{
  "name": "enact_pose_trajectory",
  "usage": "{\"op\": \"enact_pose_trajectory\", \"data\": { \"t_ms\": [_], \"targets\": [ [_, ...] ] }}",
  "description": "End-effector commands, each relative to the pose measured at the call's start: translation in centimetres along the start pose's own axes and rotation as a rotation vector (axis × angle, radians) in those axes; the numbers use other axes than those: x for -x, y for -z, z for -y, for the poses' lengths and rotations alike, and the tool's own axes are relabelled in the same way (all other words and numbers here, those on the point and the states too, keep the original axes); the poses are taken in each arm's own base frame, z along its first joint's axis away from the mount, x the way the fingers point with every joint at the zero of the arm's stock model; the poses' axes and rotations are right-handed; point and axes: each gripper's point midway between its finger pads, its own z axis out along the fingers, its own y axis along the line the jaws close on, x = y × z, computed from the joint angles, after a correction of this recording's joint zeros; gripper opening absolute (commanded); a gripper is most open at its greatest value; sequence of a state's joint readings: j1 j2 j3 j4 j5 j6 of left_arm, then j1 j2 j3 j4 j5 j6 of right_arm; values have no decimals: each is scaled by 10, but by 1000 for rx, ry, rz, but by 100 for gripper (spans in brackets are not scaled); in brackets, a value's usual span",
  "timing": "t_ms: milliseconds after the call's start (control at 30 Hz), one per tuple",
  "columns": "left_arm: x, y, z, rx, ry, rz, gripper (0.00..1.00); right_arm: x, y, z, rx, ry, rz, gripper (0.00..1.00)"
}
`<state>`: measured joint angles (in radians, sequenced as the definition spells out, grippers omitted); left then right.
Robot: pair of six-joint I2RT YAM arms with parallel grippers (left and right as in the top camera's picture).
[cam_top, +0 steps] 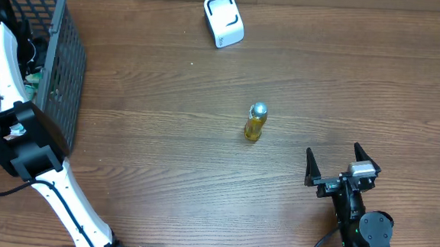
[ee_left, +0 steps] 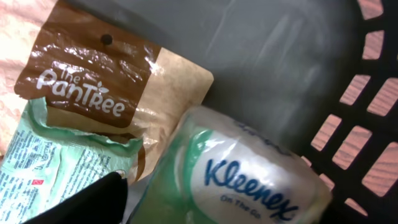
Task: Scan the item barcode
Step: 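Reach into the basket and grasp the Kleenex tissue pack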
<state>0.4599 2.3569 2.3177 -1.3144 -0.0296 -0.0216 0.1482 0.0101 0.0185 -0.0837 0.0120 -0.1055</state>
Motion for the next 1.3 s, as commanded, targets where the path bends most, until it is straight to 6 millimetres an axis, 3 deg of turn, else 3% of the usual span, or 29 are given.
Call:
{"op": "enact_pose_trajectory", "data": {
  "t_ms": [0, 133, 300, 500, 700, 933, 1067, 1267],
  "targets": [
    [1, -5, -1, -10, -1, -4, 68, -3, 0, 2, -12, 4, -2, 100],
    [-1, -2, -1, -11, -2, -6, 57, -3, 0, 2, -12, 4, -2, 100],
    [1, 13, -2, -10, 8, 19, 52, -3, 0, 2, -12, 4, -2, 100],
    [1, 33, 0, -28, 36, 44, 49, -3, 0, 2, -12, 4, -2, 100],
    [-11, 32, 1, -29, 57, -3, 50, -3, 0, 2, -12, 4, -2, 100],
    [-23, 33, 1, -26, 68, -53, 54, -3, 0, 2, -12, 4, -2, 100],
    [-26, 32, 1, -25, 69, -67, 62, -3, 0, 2, -12, 4, -2, 100],
    [-27, 30, 1, -25, 76, -70, 93, -3, 0, 2, -12, 4, -2, 100]
  ]
}}
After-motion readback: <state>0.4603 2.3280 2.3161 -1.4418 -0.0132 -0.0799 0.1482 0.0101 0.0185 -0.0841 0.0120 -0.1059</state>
